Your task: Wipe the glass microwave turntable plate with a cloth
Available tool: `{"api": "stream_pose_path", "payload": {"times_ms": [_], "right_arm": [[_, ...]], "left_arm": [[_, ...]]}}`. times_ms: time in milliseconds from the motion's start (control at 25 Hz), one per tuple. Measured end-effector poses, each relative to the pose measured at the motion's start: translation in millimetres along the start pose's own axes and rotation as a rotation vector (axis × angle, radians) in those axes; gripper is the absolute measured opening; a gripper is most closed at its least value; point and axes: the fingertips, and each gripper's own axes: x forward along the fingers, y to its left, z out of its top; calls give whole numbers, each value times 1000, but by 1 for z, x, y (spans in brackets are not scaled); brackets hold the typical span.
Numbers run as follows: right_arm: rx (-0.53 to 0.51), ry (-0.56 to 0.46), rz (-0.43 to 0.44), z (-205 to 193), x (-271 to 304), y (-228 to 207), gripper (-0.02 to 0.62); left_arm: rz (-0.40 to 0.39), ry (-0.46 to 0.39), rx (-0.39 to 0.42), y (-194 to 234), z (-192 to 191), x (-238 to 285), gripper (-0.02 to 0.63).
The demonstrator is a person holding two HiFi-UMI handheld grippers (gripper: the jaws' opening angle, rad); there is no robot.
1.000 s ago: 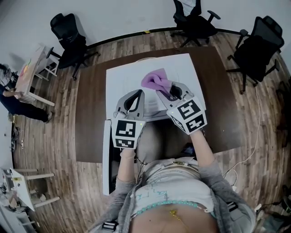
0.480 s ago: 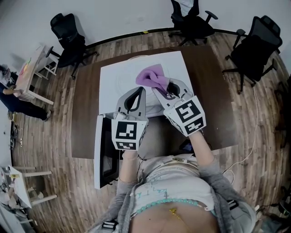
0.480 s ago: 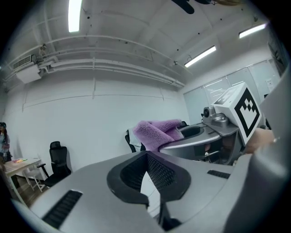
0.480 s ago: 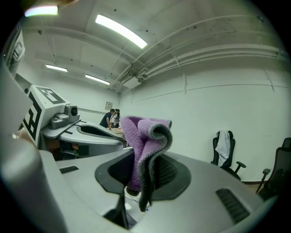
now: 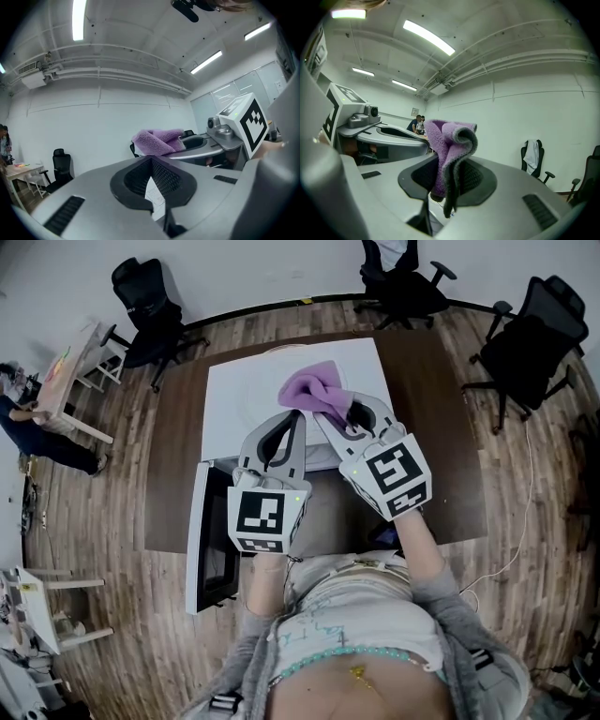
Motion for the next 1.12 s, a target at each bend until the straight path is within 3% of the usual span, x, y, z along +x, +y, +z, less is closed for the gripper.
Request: {"api": "stream_pose_path", "payload": {"times_ms": [920,1120], "right_arm": [[-12,10,18,-2,-26,5,104],[-7,28,35,-5,-23,8,103]], "left_arm": [[-7,-6,19,-25,9,-12,5],[8,4,63,-22,7,-13,5]]}}
